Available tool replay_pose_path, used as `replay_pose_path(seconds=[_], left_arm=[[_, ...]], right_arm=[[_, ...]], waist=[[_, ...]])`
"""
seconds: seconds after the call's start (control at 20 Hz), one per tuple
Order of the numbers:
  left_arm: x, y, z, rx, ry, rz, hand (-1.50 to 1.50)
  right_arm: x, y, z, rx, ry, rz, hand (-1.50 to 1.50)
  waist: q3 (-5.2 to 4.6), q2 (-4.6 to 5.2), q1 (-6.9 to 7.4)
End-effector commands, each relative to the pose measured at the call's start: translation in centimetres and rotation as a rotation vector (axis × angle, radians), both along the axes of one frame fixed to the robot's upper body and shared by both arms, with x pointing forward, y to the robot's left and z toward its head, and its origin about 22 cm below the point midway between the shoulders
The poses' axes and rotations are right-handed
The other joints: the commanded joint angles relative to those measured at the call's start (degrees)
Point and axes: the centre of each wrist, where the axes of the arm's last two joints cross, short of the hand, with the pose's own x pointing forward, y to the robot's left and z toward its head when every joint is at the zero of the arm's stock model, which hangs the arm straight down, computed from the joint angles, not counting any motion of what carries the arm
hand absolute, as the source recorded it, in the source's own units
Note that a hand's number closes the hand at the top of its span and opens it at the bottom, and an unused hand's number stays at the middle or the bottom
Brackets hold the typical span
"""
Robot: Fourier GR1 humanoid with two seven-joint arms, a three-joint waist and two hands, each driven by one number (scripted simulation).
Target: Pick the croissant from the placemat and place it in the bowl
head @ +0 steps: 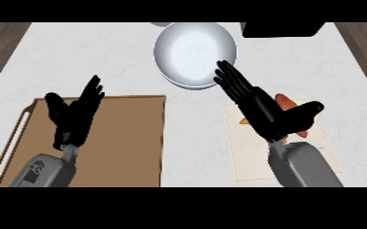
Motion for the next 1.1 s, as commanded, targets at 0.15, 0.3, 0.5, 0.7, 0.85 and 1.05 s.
replay_pose_path(seconds=[0.15,0.3,0.5,0.7,0.85,1.05], left_arm=[[0.3,-2.1,2.0,-0.064,-0.132,-0.135,0.00],[-0.3,-3.0,1.8,-0.108,-0.126,-0.159,0.00],[-1.5,-5.5,2.8,-0.192,-0.180,-0.272,0.00],[-1.7,-4.9,2.0,-0.185,-0.176,-0.285,0.00],[-1.6,-5.1,1.5,-0.178,-0.162,-0.275,0.00],[-2.1,-6.3,1.5,-0.192,-0.165,-0.285,0.00]], right_arm=[[-0.5,-8.5,2.2,-0.345,-0.218,-0.133,1.50],[0.1,-16.0,4.3,-0.823,-0.247,-0.427,1.50],[-5.4,-16.3,-2.6,-0.608,-0.340,-0.594,-1.50],[-7.5,-14.3,-1.1,-0.674,-0.489,-0.366,-1.50],[-8.9,-13.8,-0.1,-0.919,-0.515,-0.373,-1.50],[-9.1,-14.0,3.5,-1.184,-0.461,-0.450,-1.50]], waist=[[-0.97,-1.10,-1.42],[-2.23,-2.15,-6.17],[-0.80,-1.12,-1.50],[-0.95,-0.99,-0.42],[-1.11,-1.14,-1.13],[-1.23,-1.19,-0.89]])
